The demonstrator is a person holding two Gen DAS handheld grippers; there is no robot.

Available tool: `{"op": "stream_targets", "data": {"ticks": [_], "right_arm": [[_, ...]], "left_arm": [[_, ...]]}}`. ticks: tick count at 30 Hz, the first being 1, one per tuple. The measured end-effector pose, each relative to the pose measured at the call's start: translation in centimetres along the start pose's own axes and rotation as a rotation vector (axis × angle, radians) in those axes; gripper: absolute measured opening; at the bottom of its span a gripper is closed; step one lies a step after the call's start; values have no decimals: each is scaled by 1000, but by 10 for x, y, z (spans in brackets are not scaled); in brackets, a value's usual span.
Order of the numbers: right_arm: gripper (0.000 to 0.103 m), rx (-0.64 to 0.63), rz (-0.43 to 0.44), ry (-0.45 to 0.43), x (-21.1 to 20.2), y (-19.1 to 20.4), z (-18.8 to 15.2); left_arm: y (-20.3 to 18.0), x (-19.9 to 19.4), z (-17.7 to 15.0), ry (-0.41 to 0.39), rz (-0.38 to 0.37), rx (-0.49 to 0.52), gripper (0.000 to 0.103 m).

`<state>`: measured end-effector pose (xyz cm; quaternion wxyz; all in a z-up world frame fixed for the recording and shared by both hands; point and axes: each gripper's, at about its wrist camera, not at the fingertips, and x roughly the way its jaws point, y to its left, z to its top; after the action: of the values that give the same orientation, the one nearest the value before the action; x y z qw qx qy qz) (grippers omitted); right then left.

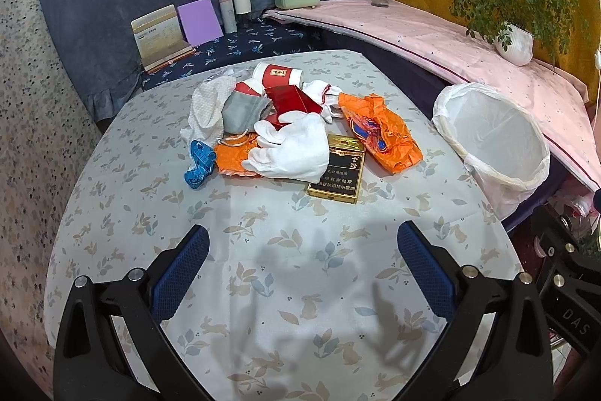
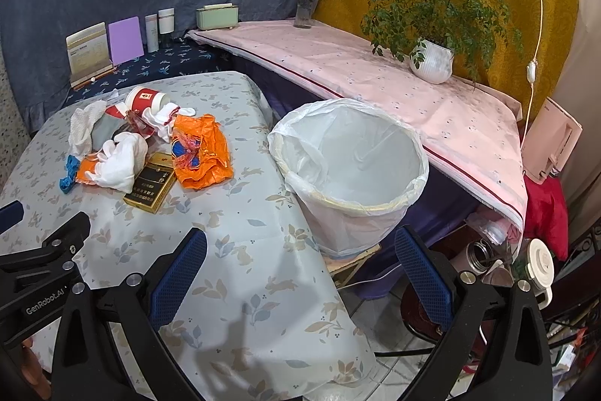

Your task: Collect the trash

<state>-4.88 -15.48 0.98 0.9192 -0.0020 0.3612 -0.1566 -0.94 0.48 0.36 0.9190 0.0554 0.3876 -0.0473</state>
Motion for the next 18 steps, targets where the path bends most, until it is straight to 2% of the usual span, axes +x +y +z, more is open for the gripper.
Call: {"op": "stream_targets", "data": {"ticks": [18], "right_arm": [[96,16,-22,-13,1,-3,2]], "left_arm": [[-1,-1,2,-6,-4,1,96]]}}
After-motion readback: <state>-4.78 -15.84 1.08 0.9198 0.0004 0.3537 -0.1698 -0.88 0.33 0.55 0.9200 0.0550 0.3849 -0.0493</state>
